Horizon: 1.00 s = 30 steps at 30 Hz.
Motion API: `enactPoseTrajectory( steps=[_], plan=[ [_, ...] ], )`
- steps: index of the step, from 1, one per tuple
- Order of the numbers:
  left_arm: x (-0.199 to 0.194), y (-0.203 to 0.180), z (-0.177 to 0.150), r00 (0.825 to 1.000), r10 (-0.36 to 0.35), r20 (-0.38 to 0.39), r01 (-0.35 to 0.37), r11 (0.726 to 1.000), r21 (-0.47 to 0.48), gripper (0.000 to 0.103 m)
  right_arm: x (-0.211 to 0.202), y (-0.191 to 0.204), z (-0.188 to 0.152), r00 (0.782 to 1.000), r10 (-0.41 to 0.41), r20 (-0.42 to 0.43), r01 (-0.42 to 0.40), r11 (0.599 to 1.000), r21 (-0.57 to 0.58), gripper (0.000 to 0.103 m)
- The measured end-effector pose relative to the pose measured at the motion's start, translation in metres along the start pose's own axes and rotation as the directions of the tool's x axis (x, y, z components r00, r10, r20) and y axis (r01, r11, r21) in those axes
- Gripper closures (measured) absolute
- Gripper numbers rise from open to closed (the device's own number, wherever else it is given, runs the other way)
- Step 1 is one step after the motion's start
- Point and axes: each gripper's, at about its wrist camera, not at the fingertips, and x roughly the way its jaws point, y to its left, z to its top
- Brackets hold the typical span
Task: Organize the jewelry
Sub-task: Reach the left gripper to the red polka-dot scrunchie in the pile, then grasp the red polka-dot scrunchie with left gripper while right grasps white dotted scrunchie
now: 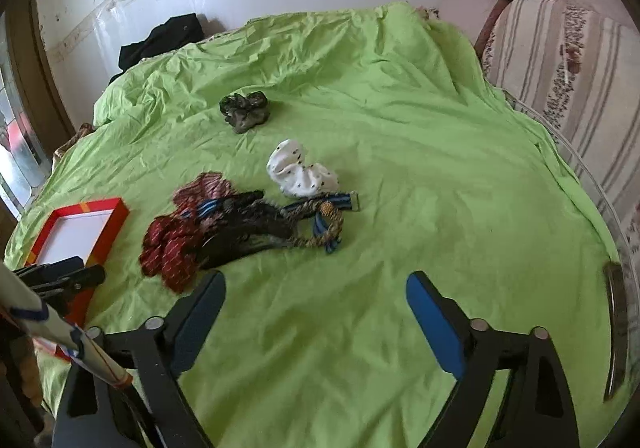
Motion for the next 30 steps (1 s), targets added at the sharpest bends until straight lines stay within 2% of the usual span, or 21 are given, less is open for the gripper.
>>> enactPoseTrajectory(
  steps=[3, 9, 14, 17, 21, 22, 23, 24, 25, 26, 27, 29, 30],
  plan=[
    [0.011, 0.007, 0.012, 0.997, -0.069, -0.014, 0.069, 0.997, -0.039, 0.05, 0.018, -0.008, 0.017, 0.999, 0.028, -0.022, -0.028, 1.0, 0.0, 0.022],
    [0.038, 0.005, 0.026, 0.984, -0.172, -0.049, 0.168, 0.982, -0.081, 0.05, 0.053, -0.017, 0.056, 0.994, 0.107, -0.03, -0.105, 0.994, 0.039, 0.022],
    [0.042, -0.019, 0.03, 0.967, -0.253, -0.022, 0.253, 0.967, 0.015, 0.05, 0.088, -0.018, 0.081, 0.984, 0.172, -0.051, -0.167, 0.982, 0.088, 0.022],
    [0.05, -0.035, 0.032, 0.962, -0.272, -0.033, 0.274, 0.958, 0.086, 0.05, 0.109, -0.015, 0.091, 0.976, 0.205, -0.074, -0.197, 0.975, 0.105, 0.022],
    [0.061, -0.047, 0.035, 0.96, -0.277, -0.049, 0.281, 0.95, 0.134, 0.05, 0.134, -0.01, 0.098, 0.969, 0.224, -0.107, -0.212, 0.971, 0.111, 0.022],
    [0.065, -0.049, 0.035, 0.958, -0.282, -0.059, 0.288, 0.948, 0.135, 0.054, 0.14, -0.008, 0.098, 0.967, 0.225, -0.119, -0.213, 0.971, 0.108, 0.022],
    [0.068, -0.05, 0.035, 0.956, -0.286, -0.067, 0.293, 0.947, 0.133, 0.071, 0.145, -0.005, 0.099, 0.966, 0.222, -0.13, -0.21, 0.973, 0.101, 0.022],
    [0.071, -0.051, 0.035, 0.956, -0.283, -0.081, 0.292, 0.947, 0.132, 0.082, 0.149, -0.003, 0.098, 0.966, 0.217, -0.137, -0.205, 0.974, 0.094, 0.024],
    [0.074, -0.052, 0.034, 0.957, -0.274, -0.093, 0.285, 0.95, 0.131, 0.101, 0.154, 0.0, 0.097, 0.967, 0.207, -0.149, -0.196, 0.977, 0.081, 0.028],
    [0.076, -0.052, 0.033, 0.959, -0.265, -0.098, 0.276, 0.953, 0.124, 0.101, 0.16, 0.002, 0.096, 0.967, 0.194, -0.166, -0.185, 0.98, 0.068, 0.043],
    [0.076, -0.051, 0.032, 0.96, -0.265, -0.092, 0.274, 0.954, 0.12, 0.101, 0.164, 0.002, 0.095, 0.966, 0.181, -0.183, -0.173, 0.983, 0.061, 0.066],
    [0.069, -0.049, 0.031, 0.962, -0.263, -0.073, 0.27, 0.956, 0.111, 0.101, 0.171, 0.002, 0.093, 0.961, 0.164, -0.221, -0.154, 0.986, 0.061, 0.094],
    [0.066, -0.048, 0.03, 0.963, -0.263, -0.063, 0.269, 0.957, 0.107, 0.101, 0.17, -0.001, 0.092, 0.962, 0.162, -0.219, -0.151, 0.986, 0.064, 0.094]
  ],
)
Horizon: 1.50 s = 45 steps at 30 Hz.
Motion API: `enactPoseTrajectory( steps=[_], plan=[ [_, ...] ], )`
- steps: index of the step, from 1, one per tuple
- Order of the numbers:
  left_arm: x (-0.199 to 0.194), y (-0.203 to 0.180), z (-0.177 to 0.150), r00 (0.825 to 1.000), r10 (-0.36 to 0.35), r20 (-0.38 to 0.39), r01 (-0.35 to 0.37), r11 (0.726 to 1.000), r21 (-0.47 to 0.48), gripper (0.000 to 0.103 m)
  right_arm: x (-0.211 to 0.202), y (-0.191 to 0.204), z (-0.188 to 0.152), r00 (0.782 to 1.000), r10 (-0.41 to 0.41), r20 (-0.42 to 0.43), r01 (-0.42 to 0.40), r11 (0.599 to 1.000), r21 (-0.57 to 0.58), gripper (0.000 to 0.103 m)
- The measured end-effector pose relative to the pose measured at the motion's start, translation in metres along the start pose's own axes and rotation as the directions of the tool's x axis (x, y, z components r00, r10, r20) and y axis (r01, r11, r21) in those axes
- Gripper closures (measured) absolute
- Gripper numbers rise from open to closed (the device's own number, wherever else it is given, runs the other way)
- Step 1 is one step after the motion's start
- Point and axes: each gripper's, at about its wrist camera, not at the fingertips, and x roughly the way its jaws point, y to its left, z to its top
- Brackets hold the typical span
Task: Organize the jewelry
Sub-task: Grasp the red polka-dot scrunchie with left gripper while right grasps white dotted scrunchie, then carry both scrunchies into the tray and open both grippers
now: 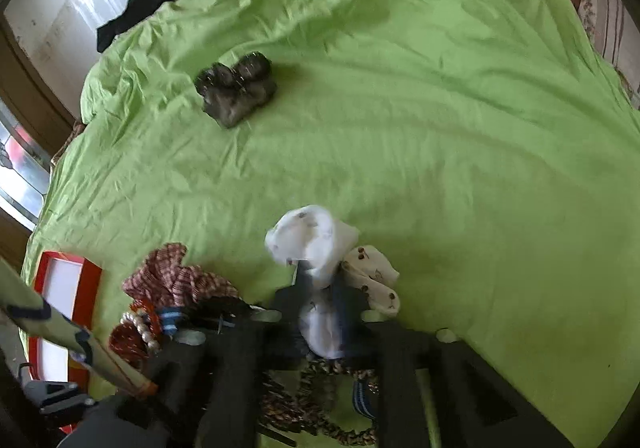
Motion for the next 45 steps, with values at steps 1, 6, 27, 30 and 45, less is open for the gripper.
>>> enactPoseTrajectory(
  steps=[1, 6, 27, 30, 45],
  plan=[
    [-0.008, 0.0, 0.0, 1.0, -0.002, 0.017, 0.002, 1.0, -0.007, 0.101, -0.005, -0.002, -0.001, 1.0, -0.004, 0.015, 0.004, 1.0, 0.005, 0.095],
    [-0.059, -0.002, -0.006, 0.995, -0.019, 0.1, 0.021, 1.0, -0.02, 0.101, -0.054, -0.002, -0.001, 0.993, -0.015, 0.113, 0.013, 1.0, 0.021, 0.096],
    [-0.249, 0.147, -0.121, 0.875, 0.425, 0.233, -0.32, 0.867, -0.381, 0.101, -0.135, 0.163, -0.087, 0.978, 0.191, 0.083, -0.171, 0.963, -0.209, 0.096],
    [-0.252, 0.176, -0.141, 0.869, 0.455, 0.193, -0.34, 0.834, -0.434, 0.101, -0.125, 0.195, -0.101, 0.975, 0.218, 0.038, -0.201, 0.946, -0.255, 0.096],
    [-0.209, 0.27, -0.084, 0.866, 0.471, 0.166, -0.338, 0.797, -0.5, 0.101, -0.059, 0.295, -0.087, 0.971, 0.236, -0.045, -0.238, 0.924, -0.3, 0.096]
  ],
)
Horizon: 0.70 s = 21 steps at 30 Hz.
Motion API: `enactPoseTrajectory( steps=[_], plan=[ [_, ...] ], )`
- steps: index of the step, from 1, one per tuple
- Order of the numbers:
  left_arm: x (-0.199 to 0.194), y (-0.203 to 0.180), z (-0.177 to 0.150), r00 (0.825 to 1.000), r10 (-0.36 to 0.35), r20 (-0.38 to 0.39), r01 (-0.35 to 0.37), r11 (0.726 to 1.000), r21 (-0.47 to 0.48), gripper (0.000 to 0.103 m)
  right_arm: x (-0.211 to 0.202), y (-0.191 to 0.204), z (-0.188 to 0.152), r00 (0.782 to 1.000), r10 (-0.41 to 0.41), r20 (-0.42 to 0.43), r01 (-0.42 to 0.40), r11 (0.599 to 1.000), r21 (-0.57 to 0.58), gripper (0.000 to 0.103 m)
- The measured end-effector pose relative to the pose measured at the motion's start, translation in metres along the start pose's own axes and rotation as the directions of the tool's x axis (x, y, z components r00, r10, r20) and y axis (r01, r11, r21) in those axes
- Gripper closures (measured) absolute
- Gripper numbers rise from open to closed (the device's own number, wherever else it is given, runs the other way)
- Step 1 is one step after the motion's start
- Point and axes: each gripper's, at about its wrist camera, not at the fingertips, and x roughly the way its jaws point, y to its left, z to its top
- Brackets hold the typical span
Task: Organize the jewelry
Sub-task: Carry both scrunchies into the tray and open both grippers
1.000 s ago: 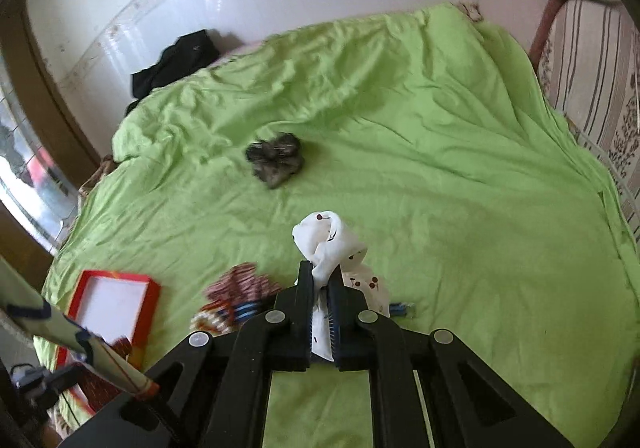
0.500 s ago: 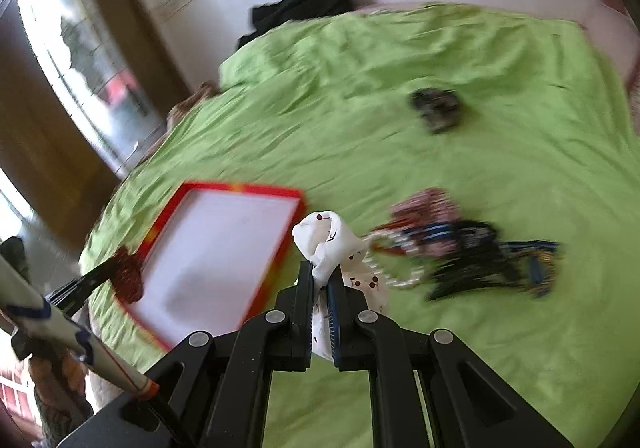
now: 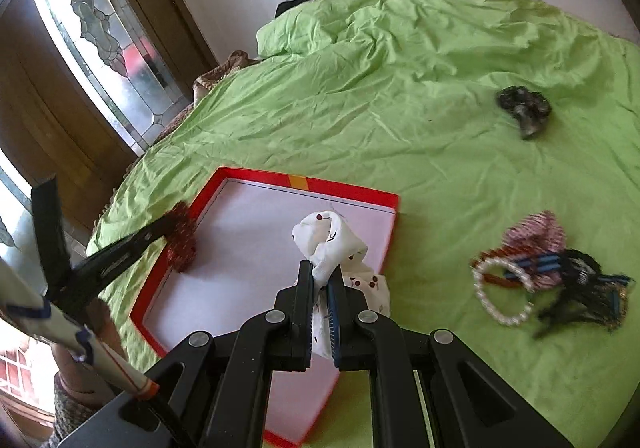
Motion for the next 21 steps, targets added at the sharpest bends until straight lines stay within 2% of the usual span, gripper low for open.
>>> enactPoseTrajectory(
  steps=[5, 8, 13, 15, 18, 20, 21],
  plan=[
    [0.046, 0.009, 0.019, 0.999, 0.033, -0.042, -0.035, 0.998, -0.046, 0.101, 0.044, 0.004, 0.012, 0.998, -0.067, -0.012, 0.067, 0.997, -0.041, 0.096],
    [0.058, 0.014, 0.018, 0.998, 0.041, -0.056, -0.044, 0.998, -0.051, 0.101, 0.072, -0.006, 0.017, 0.996, -0.074, -0.04, 0.074, 0.997, -0.016, 0.096],
    [0.063, 0.027, 0.016, 0.998, -0.011, -0.058, 0.005, 0.994, -0.107, 0.1, 0.1, -0.027, 0.026, 0.997, -0.049, -0.067, 0.053, 0.997, 0.06, 0.096],
    [0.058, 0.029, 0.015, 0.999, -0.031, -0.034, 0.027, 0.993, -0.119, 0.096, 0.104, -0.032, 0.029, 0.997, -0.04, -0.067, 0.045, 0.996, 0.078, 0.096],
    [0.048, 0.031, 0.014, 0.999, -0.047, 0.013, 0.049, 0.99, -0.135, 0.08, 0.107, -0.033, 0.032, 0.998, -0.035, -0.058, 0.039, 0.996, 0.082, 0.095],
    [0.04, 0.032, 0.013, 0.998, -0.054, 0.043, 0.059, 0.988, -0.145, 0.069, 0.102, -0.032, 0.033, 0.999, 0.005, -0.052, -0.001, 0.996, 0.089, 0.095],
    [0.035, 0.033, 0.012, 0.997, -0.056, 0.06, 0.064, 0.987, -0.145, 0.069, 0.099, -0.032, 0.034, 0.999, 0.025, -0.046, -0.021, 0.995, 0.095, 0.095]
  ],
)
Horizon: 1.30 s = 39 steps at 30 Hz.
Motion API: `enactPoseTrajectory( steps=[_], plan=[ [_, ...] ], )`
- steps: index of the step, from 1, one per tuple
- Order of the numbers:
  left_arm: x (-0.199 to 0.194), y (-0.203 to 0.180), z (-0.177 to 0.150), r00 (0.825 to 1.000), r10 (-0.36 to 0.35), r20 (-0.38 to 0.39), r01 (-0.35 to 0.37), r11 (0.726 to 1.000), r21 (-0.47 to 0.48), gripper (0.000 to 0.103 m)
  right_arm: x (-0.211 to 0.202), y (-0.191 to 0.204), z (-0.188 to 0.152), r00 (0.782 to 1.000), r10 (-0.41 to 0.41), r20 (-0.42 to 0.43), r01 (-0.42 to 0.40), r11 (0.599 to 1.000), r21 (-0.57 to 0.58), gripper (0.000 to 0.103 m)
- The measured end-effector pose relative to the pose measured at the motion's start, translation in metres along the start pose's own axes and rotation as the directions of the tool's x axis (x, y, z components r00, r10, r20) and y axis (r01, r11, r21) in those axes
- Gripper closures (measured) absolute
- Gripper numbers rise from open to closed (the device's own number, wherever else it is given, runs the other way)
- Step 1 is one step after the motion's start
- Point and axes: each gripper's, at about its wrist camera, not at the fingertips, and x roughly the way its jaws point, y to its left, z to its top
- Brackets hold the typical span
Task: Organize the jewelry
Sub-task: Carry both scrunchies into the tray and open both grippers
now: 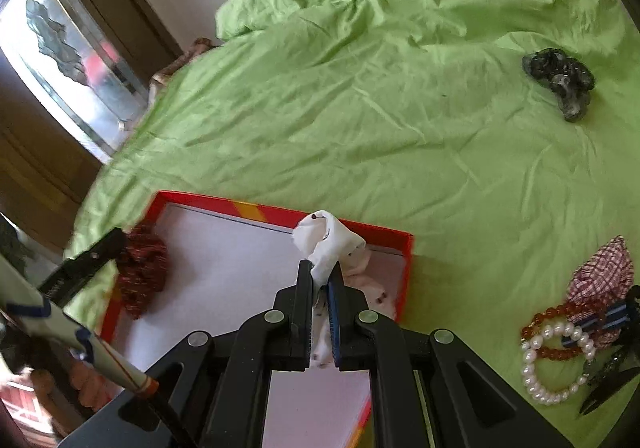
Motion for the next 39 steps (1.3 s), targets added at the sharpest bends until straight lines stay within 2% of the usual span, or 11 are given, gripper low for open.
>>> enactPoseTrajectory(
  steps=[5, 6, 7, 8, 9, 11, 15, 22, 31, 36, 39],
  plan=[
    [-0.008, -0.002, -0.004, 1.0, -0.019, 0.013, 0.019, 1.0, 0.013, 0.068, -0.015, -0.003, 0.002, 0.984, 0.179, 0.023, -0.181, 0.978, 0.102, 0.095],
    [-0.008, -0.002, -0.005, 1.0, -0.018, 0.01, 0.018, 1.0, 0.018, 0.068, -0.014, -0.003, 0.003, 0.984, 0.175, 0.024, -0.177, 0.978, 0.106, 0.094],
    [-0.008, -0.003, -0.006, 1.0, -0.018, 0.007, 0.018, 1.0, 0.024, 0.068, -0.013, -0.004, 0.003, 0.99, 0.141, 0.025, -0.143, 0.985, 0.102, 0.094],
    [-0.007, -0.004, -0.007, 1.0, -0.018, 0.004, 0.018, 0.999, 0.028, 0.068, -0.012, -0.005, 0.002, 0.996, 0.089, 0.029, -0.092, 0.991, 0.097, 0.089],
    [-0.007, -0.005, -0.008, 1.0, -0.018, 0.002, 0.018, 0.999, 0.031, 0.068, -0.009, -0.009, 0.002, 0.999, 0.031, 0.028, -0.034, 0.995, 0.097, 0.08],
    [-0.007, -0.006, -0.009, 1.0, -0.023, 0.002, 0.023, 0.999, 0.034, 0.068, -0.007, -0.015, -0.001, 1.0, -0.018, 0.025, 0.015, 0.995, 0.104, 0.074],
    [-0.01, -0.008, -0.01, 0.999, -0.045, 0.011, 0.044, 0.998, 0.042, 0.066, -0.013, -0.021, -0.002, 0.996, -0.078, 0.052, 0.072, 0.992, 0.105, 0.048],
    [-0.013, -0.009, -0.012, 0.998, -0.056, 0.016, 0.055, 0.997, 0.051, 0.063, -0.035, -0.023, -0.004, 0.982, -0.154, 0.107, 0.148, 0.987, 0.059, 0.046],
    [-0.015, -0.013, -0.016, 0.998, -0.066, 0.005, 0.065, 0.995, 0.079, 0.061, -0.069, -0.034, -0.049, 0.978, -0.182, 0.103, 0.175, 0.982, 0.073, 0.046],
    [-0.016, -0.021, -0.022, 0.999, -0.047, 0.007, 0.046, 0.993, 0.11, 0.059, -0.078, -0.038, -0.071, 0.974, -0.209, 0.089, 0.203, 0.976, 0.074, 0.046],
    [-0.022, -0.026, -0.028, 0.999, -0.048, 0.016, 0.045, 0.99, 0.131, 0.058, -0.084, -0.04, -0.081, 0.977, -0.194, 0.086, 0.186, 0.978, 0.09, 0.046]
  ],
)
